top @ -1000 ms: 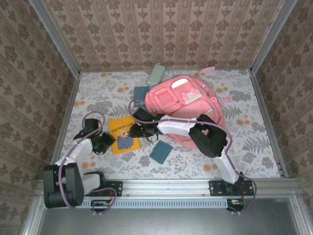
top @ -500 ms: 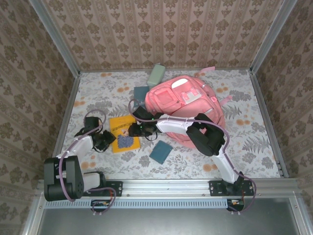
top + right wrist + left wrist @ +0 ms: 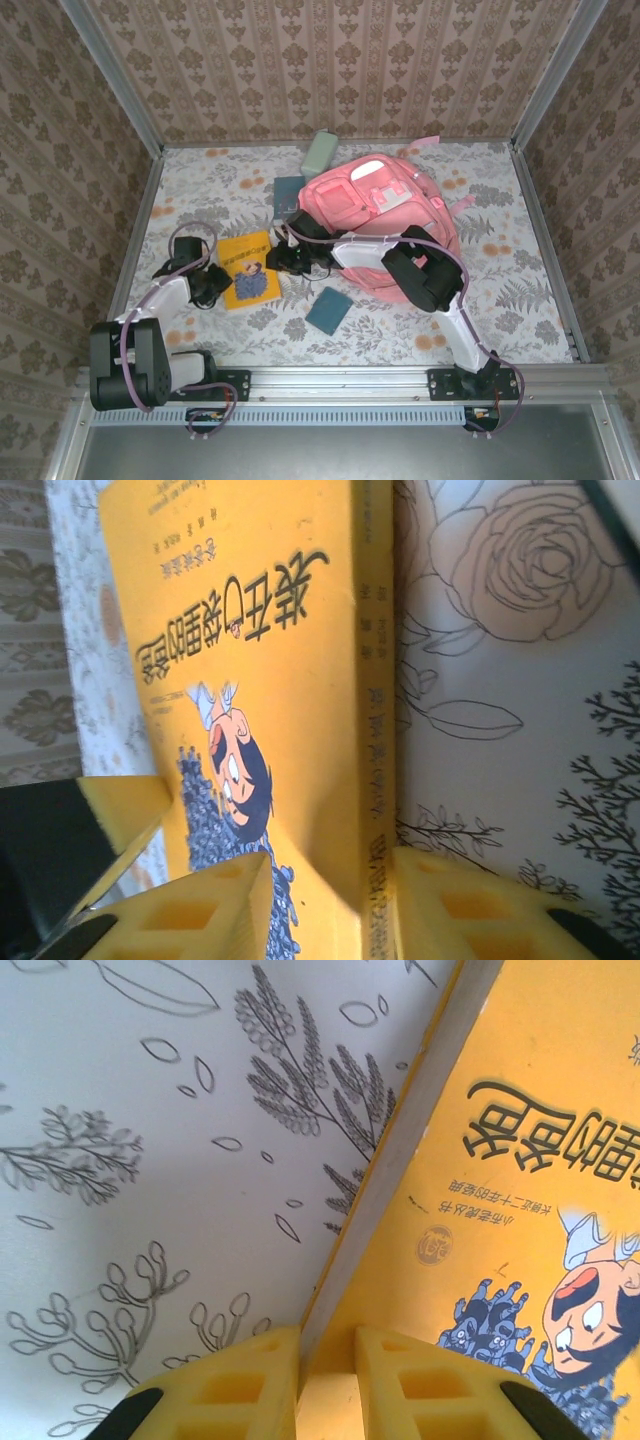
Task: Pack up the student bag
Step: Pick up the book from the middle-left of the table, then open the student bag at the center of the table.
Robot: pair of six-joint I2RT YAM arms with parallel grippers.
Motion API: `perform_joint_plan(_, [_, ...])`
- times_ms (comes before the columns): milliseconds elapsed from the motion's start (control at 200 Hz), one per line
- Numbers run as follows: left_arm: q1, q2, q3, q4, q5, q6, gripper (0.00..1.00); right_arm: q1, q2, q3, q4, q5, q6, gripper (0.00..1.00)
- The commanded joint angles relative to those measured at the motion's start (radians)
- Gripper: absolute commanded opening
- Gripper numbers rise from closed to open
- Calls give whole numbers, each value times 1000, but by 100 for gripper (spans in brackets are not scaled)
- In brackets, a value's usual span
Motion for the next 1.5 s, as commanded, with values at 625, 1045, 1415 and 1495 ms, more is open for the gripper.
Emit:
perform_joint_plan(625, [-27, 53, -9, -94, 37, 45, 19, 41, -14, 136, -75, -232, -125, 0])
perform_joint_plan(1045, [-61, -163, 154, -206, 48, 40, 60, 1, -302, -62, 28, -80, -115, 0])
perform_joint_plan(1415, [-412, -47, 444, -192, -136, 62, 63, -174, -770, -385, -91, 199, -121, 0])
perform_joint_plan(1495, [-517, 33, 515, -175, -178, 79, 63, -227, -898, -441, -168, 272, -129, 0])
